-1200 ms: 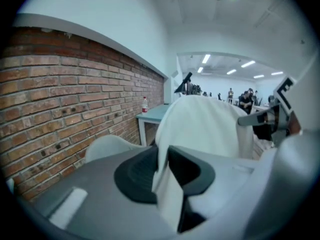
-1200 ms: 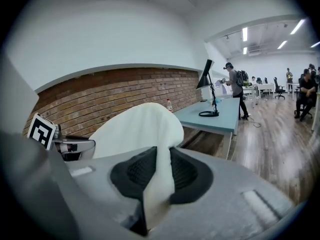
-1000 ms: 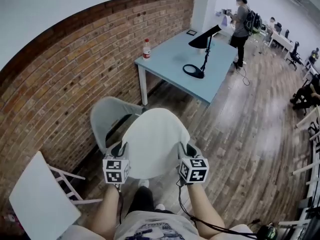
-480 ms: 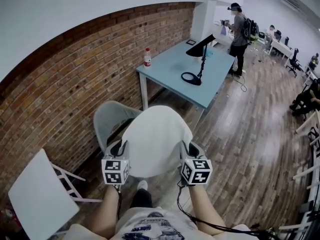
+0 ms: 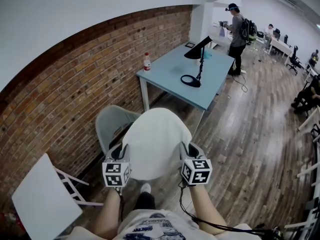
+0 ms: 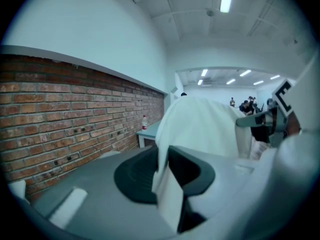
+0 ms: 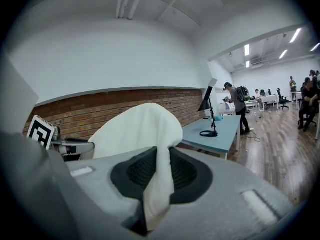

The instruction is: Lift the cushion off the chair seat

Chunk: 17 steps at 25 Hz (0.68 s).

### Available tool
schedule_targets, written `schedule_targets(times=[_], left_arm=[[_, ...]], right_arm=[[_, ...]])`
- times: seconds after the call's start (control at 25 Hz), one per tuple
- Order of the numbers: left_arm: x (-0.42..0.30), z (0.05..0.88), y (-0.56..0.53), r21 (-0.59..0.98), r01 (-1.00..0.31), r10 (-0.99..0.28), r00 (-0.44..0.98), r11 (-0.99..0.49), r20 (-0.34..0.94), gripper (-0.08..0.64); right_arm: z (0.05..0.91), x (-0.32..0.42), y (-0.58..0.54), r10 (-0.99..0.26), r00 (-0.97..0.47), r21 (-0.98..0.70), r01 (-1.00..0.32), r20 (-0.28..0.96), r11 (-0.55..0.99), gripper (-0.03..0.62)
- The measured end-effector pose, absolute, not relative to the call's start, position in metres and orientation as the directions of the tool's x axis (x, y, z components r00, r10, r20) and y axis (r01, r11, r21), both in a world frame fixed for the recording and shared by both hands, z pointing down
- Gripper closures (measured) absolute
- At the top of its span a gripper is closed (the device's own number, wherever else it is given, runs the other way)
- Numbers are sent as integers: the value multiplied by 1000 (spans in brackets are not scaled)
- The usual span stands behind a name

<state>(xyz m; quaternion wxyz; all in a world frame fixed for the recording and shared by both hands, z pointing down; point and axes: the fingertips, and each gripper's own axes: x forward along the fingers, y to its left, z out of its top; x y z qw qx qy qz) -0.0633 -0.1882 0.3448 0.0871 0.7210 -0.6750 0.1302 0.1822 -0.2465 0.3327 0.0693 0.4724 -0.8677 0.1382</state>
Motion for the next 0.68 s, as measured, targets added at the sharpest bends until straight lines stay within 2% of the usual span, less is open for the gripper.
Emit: schedule_targets(times=[0.68], left_arm=[[-57, 349, -199, -51, -996, -946, 58, -78, 319, 497]], right_arm=[[338, 188, -256, -797, -544, -168, -839, 263, 517, 529]])
